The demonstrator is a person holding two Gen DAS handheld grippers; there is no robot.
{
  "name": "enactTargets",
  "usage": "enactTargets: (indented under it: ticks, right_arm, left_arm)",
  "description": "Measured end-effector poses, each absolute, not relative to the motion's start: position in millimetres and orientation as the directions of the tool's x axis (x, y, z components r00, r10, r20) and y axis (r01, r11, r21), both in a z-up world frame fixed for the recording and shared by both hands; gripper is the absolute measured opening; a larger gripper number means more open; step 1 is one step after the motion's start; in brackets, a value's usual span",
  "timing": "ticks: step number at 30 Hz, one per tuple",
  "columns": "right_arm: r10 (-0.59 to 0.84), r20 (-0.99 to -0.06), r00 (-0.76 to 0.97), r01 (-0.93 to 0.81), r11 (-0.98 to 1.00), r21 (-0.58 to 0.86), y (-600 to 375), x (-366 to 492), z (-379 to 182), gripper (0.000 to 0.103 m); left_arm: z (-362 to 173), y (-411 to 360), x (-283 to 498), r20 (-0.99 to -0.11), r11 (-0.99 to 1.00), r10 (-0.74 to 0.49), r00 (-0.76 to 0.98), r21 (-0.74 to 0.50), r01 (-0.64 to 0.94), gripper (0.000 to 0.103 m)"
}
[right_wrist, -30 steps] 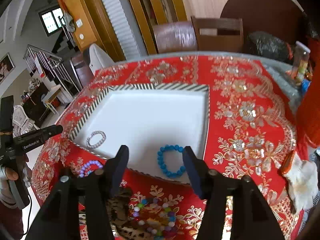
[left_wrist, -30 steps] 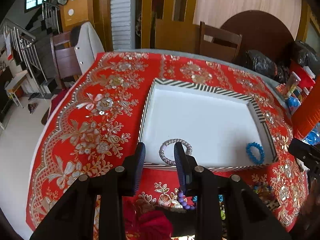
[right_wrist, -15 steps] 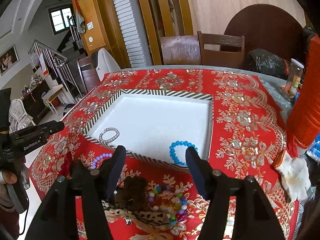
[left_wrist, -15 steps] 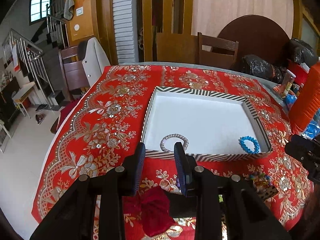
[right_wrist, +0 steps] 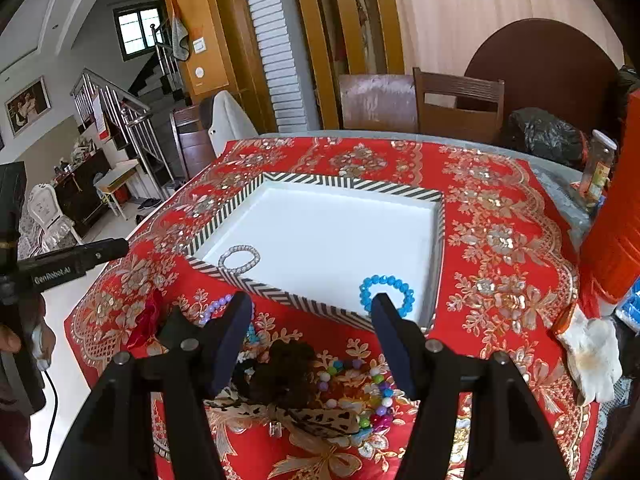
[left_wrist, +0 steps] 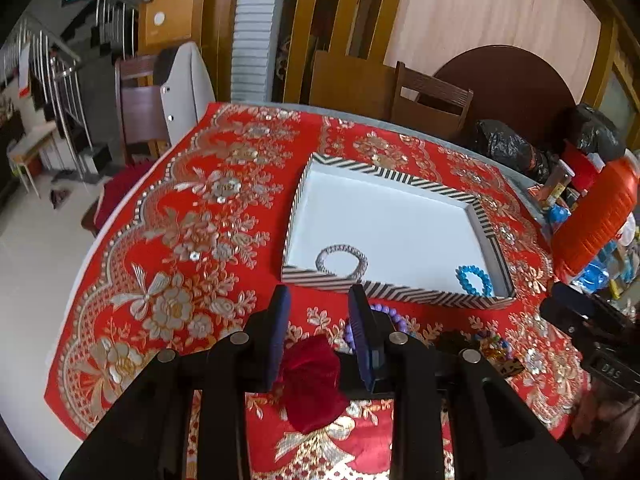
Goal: Organize jewelry
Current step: 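Lift both open tools out of the tray back toward the jewelry, then grasp the red satin bow with the left tool while the right tool grasps the purple bead bracelet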
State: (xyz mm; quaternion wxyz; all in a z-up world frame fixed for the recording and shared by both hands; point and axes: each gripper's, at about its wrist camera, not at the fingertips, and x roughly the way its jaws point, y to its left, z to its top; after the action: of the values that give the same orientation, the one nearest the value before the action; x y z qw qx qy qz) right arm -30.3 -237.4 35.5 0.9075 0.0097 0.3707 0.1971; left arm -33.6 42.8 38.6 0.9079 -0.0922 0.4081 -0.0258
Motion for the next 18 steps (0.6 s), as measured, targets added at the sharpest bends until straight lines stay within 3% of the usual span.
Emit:
enactTargets:
  ticks: [9, 18]
  right_arm:
    - [0.394, -0.703, 0.593, -0.397, 0.902, 0.170, -225, -27, 21, 0.065]
    - [0.429, -0.746, 0.510, -0.435, 0.876, 0.207, -203, -10, 5, 0.065]
  left_arm:
    - [12, 61, -44, -0.785, 0.962, -0.208, 0.584, -0.271, -0.022, 0.044]
    - [-34, 99, -45, -0.786, 0.827, -0.361, 0.501, -0.518, -0.218, 0.045]
